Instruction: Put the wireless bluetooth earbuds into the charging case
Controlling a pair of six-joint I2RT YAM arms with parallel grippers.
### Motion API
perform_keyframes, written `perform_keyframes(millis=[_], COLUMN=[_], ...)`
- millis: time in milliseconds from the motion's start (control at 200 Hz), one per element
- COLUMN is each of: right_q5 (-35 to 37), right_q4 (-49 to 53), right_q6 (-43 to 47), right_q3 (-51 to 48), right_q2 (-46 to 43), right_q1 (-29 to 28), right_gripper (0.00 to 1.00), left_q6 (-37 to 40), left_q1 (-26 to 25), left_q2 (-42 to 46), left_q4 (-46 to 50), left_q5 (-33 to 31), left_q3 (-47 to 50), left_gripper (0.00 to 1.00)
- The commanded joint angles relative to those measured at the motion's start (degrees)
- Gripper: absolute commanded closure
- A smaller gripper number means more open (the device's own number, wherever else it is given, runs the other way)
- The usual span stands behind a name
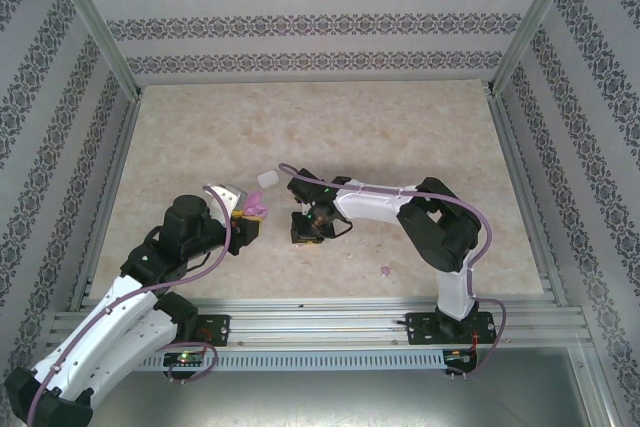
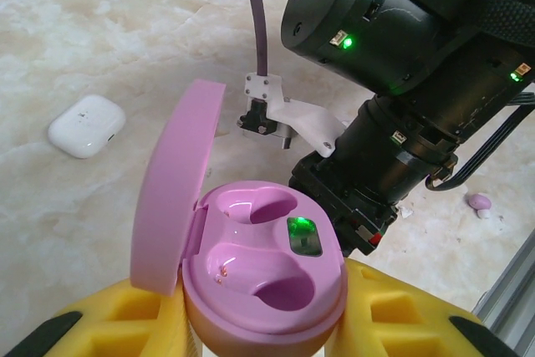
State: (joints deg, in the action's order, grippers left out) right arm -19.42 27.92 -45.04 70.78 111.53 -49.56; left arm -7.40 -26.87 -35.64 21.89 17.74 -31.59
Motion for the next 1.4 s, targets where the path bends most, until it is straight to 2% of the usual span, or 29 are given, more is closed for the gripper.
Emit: perform_keyframes(millis=[0, 205, 470, 714, 1034, 1399], right_q5=[0.5, 2.3, 7.2, 12.6, 13.9, 14.5], right_q4=[1.2, 4.3, 14.1, 20.1, 21.6, 22.4], right_q6=[0.5, 1.6, 2.8, 0.4, 1.6, 3.2], right_q3=[0.6, -1.9, -1.3, 3.0, 13.5, 19.8], right_q2=[-0.3, -9.0, -24.4, -35.7, -31.8, -25.1], right_q1=[-0.8, 1.2, 2.0, -1.8, -6.1, -6.7], right_gripper=[0.84, 0.86, 0.87, 0.88, 0.88, 0.89], left_q6=[1.9, 2.2, 2.5, 2.2, 3.6, 4.7], left_q1=[0.6, 0.5, 0.5, 0.2, -1.7, -2.7], left_q2=[0.7, 0.7, -2.0, -10.2, -14.8, -13.6], left_q4=[-2.3, -10.9, -29.4, -40.4, -45.9, -44.2], left_q5=[2.6, 9.6, 17.8, 21.9, 22.5, 22.0], left_q3=[0.8, 3.5, 8.1, 7.3, 5.8, 5.2], left_gripper=[0.96, 0.96, 0.96, 0.96, 0.96, 0.97])
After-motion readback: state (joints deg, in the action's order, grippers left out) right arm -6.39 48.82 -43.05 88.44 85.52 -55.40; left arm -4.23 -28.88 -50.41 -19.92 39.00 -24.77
